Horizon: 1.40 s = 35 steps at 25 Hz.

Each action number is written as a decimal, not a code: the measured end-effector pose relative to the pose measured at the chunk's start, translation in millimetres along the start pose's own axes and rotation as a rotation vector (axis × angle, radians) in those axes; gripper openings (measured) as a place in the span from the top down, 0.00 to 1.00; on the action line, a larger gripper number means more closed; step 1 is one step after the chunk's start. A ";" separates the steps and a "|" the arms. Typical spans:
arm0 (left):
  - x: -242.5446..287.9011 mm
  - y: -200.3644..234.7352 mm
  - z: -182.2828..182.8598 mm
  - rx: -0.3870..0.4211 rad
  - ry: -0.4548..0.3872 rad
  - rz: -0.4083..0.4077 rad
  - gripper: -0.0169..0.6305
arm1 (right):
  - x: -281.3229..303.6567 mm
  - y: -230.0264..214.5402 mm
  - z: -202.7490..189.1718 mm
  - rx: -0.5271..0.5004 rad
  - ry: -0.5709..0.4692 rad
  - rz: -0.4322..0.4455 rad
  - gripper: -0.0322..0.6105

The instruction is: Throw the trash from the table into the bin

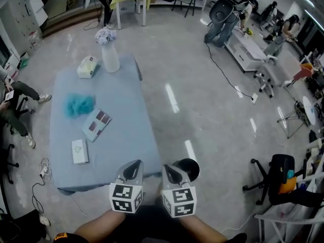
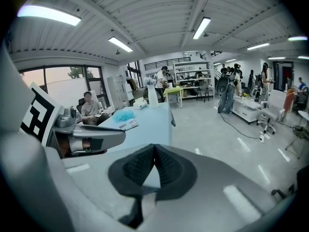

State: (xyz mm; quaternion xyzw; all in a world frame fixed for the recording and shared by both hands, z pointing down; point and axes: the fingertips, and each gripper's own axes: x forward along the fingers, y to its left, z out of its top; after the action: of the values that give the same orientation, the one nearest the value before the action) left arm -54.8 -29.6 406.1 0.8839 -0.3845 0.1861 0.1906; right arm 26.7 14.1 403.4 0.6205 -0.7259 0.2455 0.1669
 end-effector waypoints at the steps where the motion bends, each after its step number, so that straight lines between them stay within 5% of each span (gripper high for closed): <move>1: -1.6 0.7 0.0 0.000 -0.001 0.001 0.96 | -0.3 2.4 0.2 -0.002 0.001 0.003 0.95; 19: -7.4 27.0 -0.6 -0.034 -0.010 0.025 0.96 | 11.0 20.5 10.3 -0.052 0.019 0.007 0.95; 35: -85.5 136.6 -19.4 -0.131 -0.052 0.232 0.96 | 65.9 134.2 27.3 -0.166 0.054 0.188 0.95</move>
State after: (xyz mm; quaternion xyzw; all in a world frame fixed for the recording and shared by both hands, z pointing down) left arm -215.1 -54.5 408.5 0.8236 -0.5005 0.1582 0.2151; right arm -114.9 -40.5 396.9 0.5267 -0.7940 0.2156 0.2136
